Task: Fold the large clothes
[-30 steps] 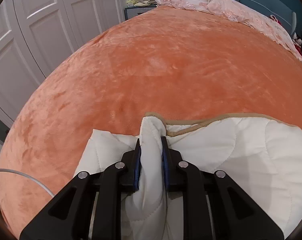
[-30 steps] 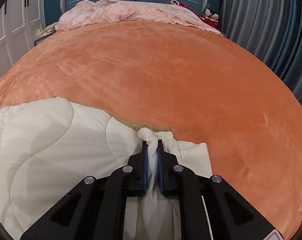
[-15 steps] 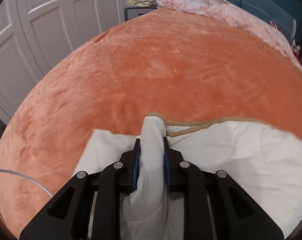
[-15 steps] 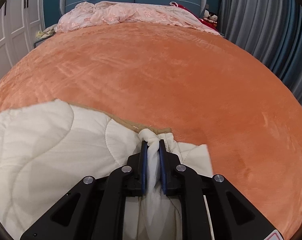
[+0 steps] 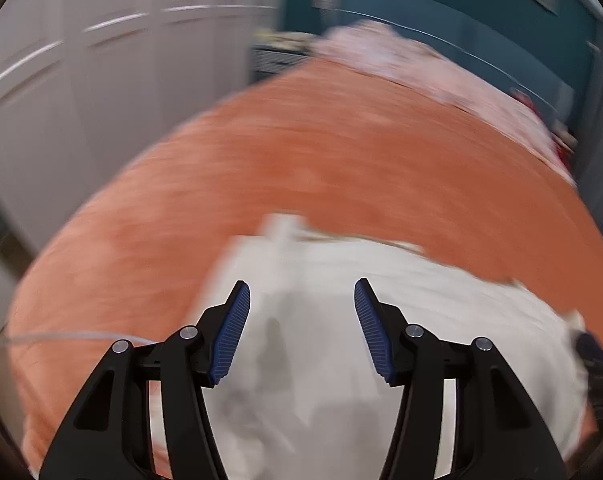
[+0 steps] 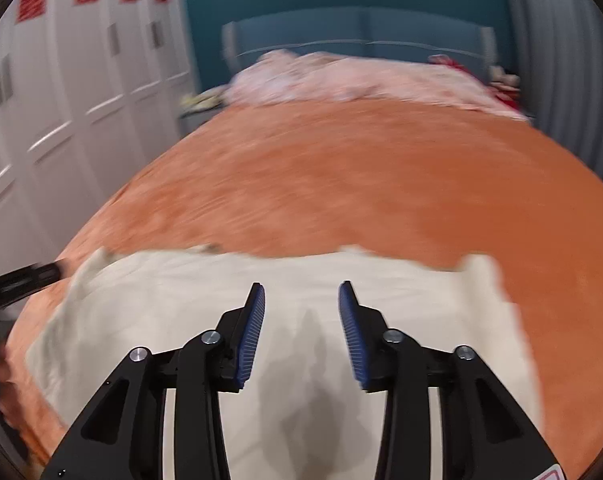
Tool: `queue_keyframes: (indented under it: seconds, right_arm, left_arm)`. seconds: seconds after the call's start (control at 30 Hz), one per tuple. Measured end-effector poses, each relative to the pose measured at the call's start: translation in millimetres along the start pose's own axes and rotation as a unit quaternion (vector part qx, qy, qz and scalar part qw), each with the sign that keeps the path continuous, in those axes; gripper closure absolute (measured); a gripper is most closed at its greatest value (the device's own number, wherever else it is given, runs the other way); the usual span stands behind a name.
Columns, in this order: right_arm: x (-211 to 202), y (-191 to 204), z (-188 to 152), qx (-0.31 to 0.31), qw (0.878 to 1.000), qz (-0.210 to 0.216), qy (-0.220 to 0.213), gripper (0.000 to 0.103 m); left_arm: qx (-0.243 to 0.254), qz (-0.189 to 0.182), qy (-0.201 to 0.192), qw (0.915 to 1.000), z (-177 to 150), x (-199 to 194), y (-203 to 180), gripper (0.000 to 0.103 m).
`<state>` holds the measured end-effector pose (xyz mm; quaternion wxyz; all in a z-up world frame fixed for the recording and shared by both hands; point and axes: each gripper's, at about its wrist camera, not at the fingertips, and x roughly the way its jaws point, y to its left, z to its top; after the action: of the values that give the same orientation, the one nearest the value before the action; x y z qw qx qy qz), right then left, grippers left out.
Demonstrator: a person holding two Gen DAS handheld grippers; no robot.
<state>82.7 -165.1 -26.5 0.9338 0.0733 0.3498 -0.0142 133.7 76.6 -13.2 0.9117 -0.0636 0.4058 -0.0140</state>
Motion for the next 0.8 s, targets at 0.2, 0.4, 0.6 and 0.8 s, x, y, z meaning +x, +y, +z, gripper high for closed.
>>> queue_keyframes:
  seconds: [0.2,0.4,0.6,0.8]
  right_arm:
    - [55.1,23.0,-10.9,-0.011,0.998,0.004,0.056,0.094]
    - [85.0,7.6,-23.7,0.014,0.996,0.006,0.084,0.099]
    - [103.3,5.7,-29.9,0.017,0.996,-0.001,0.091,0.101]
    - [114.3,4.2,-31.8,0.023,0.995,0.001,0.096,0.101]
  left_arm:
    - [0.043,-0.038,0.060,0.9966,-16.2,63.4,-60.9,0.064]
    - [0.051,-0.033,0.061,0.9963,-23.6,99.8,-64.1,0.064]
    - [0.063,-0.020,0.046,0.9968,-32.1,114.8,-69.8,0.064]
    - [0.071,-0.011,0.037,0.9967,-38.2,119.0,-74.7,0.064]
